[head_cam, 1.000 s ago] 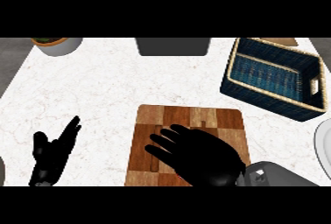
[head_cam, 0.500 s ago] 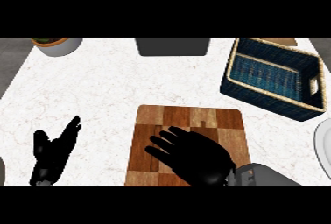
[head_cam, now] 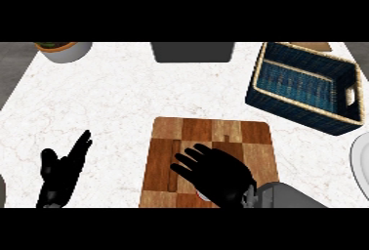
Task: Pick the can from the cutting board and place it in the basket
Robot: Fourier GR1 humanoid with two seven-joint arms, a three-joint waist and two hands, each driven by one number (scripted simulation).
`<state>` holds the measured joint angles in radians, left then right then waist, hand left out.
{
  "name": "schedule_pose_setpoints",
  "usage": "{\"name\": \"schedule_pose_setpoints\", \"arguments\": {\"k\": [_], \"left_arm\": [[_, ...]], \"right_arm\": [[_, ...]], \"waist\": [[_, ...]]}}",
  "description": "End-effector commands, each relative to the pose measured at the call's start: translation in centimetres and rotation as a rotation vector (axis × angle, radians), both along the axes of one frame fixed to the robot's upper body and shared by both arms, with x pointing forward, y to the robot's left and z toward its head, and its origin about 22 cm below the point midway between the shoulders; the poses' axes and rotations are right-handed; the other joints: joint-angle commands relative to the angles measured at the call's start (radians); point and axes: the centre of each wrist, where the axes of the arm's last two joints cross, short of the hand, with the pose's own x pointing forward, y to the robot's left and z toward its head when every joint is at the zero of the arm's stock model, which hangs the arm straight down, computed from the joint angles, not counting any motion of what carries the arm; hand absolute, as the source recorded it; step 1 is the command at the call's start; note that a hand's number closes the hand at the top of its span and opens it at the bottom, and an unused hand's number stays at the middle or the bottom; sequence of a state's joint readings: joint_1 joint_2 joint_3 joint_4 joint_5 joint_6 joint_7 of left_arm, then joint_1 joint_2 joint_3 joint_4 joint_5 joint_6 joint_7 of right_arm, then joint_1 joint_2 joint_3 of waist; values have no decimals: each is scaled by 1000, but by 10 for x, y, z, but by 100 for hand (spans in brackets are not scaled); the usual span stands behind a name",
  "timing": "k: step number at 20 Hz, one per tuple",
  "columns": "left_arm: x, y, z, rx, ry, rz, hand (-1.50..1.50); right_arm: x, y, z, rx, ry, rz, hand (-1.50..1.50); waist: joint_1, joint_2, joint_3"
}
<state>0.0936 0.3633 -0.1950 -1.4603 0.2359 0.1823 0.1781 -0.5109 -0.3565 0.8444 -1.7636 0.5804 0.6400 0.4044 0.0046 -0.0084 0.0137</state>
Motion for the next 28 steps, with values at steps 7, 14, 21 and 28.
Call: {"name": "schedule_pose_setpoints", "arguments": {"k": [7,14,21,28], "left_arm": [[-18,16,-24,-25,140,19,0],[-7,3,-21,-22,135,25,0],[-4,7,-18,-10,122,24,0],[-19,13,-17,-21,115,46,0]], "right_arm": [[-1,13,-28,22,0,9,-150],[-9,7,-27,24,-71,97,150],[4,16,-40,17,-132,137,150],[58,-5,-47,-37,-138,-647,150]], "waist": [[3,10,-14],[-5,8,-13],[1,10,-14],[-28,14,-16]]}}
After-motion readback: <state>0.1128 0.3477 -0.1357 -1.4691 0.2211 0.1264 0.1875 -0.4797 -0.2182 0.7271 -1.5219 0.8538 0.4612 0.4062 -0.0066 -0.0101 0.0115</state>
